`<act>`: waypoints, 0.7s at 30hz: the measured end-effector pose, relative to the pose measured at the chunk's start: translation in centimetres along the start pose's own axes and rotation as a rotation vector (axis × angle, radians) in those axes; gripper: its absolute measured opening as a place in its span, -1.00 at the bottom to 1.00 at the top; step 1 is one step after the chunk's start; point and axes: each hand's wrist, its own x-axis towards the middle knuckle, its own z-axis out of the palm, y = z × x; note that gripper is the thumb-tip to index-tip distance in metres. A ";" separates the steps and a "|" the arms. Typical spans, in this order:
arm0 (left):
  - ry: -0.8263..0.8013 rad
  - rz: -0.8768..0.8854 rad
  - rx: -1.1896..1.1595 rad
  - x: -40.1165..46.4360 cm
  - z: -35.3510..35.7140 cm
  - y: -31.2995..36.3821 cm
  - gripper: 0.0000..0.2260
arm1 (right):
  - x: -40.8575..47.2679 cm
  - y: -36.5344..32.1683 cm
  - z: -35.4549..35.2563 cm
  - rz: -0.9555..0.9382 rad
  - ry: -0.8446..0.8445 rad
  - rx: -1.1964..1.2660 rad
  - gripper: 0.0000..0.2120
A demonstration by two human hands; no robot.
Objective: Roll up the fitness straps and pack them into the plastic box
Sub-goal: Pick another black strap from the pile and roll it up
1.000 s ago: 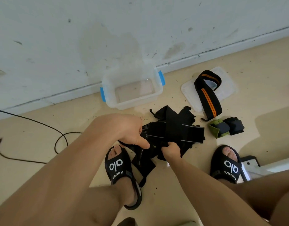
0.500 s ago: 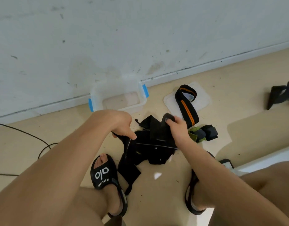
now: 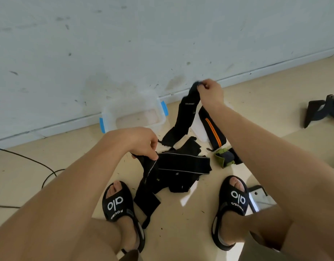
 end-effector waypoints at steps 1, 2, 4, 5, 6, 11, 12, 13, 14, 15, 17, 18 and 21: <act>0.026 0.014 -0.014 0.3 0.1 -0.1 -0.81 | -0.1 1.8 0.7 0.048 -0.033 -0.040 -0.72; 0.051 0.027 -0.026 0.6 0.2 -0.2 -0.82 | -0.5 3.3 1.2 0.107 -0.067 -0.075 -0.66; 0.071 0.041 -0.053 1.1 0.3 -0.3 -0.82 | -1.7 6.8 2.5 0.221 -0.120 -0.109 -0.62; 0.068 0.043 -0.058 1.3 0.4 -0.3 -0.82 | -2.2 8.8 3.3 0.277 -0.136 -0.101 -0.63; 0.061 0.042 -0.055 1.5 0.4 -0.4 -0.83 | -3.1 10.5 3.9 0.345 -0.169 -0.108 -0.64; 0.006 0.008 -0.007 2.3 0.8 -1.4 -0.84 | -7.0 17.6 7.8 0.644 -0.488 -0.145 -0.85; -0.004 -0.007 0.005 2.4 0.9 -1.6 -0.83 | -8.5 17.9 8.2 0.659 -0.545 -0.193 -0.88; -0.009 -0.021 0.014 2.6 1.0 -1.9 -0.82 | -9.8 18.6 8.9 0.662 -0.593 -0.238 -0.86; -0.009 -0.036 0.021 2.7 1.1 -2.1 -0.81 | -11.1 19.0 9.4 0.664 -0.634 -0.288 -0.82; -0.004 -0.049 0.031 2.8 1.2 -2.2 -0.81 | -12.4 19.5 9.9 0.661 -0.654 -0.329 -0.76; 0.019 -0.069 0.062 3.0 1.3 -2.3 -0.81 | -14.4 20.2 10.7 0.690 -0.647 -0.325 -0.58; 0.037 -0.076 0.077 3.1 1.4 -2.4 -0.81 | -15.1 20.2 10.8 0.702 -0.643 -0.302 -0.48; 0.089 -0.081 0.095 3.3 1.7 -2.5 -0.81 | -16.6 20.8 11.5 0.697 -0.610 -0.223 -0.47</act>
